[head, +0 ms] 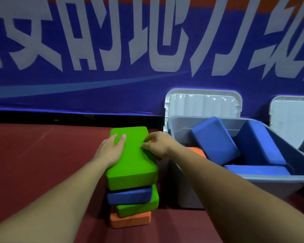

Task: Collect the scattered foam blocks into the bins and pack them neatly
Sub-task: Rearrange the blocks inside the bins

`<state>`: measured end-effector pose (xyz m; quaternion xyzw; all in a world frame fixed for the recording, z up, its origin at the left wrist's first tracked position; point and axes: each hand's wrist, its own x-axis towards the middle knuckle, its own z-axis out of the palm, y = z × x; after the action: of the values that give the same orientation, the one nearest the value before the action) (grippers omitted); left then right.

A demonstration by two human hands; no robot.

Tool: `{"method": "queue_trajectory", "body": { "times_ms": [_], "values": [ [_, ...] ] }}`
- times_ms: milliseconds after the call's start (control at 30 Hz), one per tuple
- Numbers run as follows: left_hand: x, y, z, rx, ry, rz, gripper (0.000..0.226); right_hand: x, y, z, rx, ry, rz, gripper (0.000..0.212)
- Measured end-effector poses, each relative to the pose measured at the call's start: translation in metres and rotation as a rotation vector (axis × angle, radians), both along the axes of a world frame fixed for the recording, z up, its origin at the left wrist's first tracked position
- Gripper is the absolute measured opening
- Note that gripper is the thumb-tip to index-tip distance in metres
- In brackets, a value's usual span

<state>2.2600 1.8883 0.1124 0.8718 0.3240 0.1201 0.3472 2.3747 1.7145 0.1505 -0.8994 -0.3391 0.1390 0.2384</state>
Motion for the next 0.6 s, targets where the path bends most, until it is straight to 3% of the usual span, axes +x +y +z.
{"method": "queue_trajectory", "body": {
  "times_ms": [100, 267, 433, 600],
  "values": [
    [-0.001, -0.011, -0.007, 0.069, 0.094, -0.007, 0.075, 0.006, -0.01, -0.003, -0.045, -0.049, 0.017, 0.044],
    [0.022, -0.057, 0.014, 0.418, 0.108, 0.062, 0.068, 0.022, -0.032, 0.0, 0.208, -0.157, -0.134, 0.043],
    [0.057, -0.114, 0.042, 0.398, 0.2, -0.011, 0.07, 0.042, -0.072, -0.011, 0.137, -0.195, -0.253, 0.042],
    [0.068, -0.169, 0.058, 0.41, 0.059, -0.057, 0.066, 0.042, -0.101, -0.022, 0.038, -0.131, -0.355, 0.039]
  ]
}}
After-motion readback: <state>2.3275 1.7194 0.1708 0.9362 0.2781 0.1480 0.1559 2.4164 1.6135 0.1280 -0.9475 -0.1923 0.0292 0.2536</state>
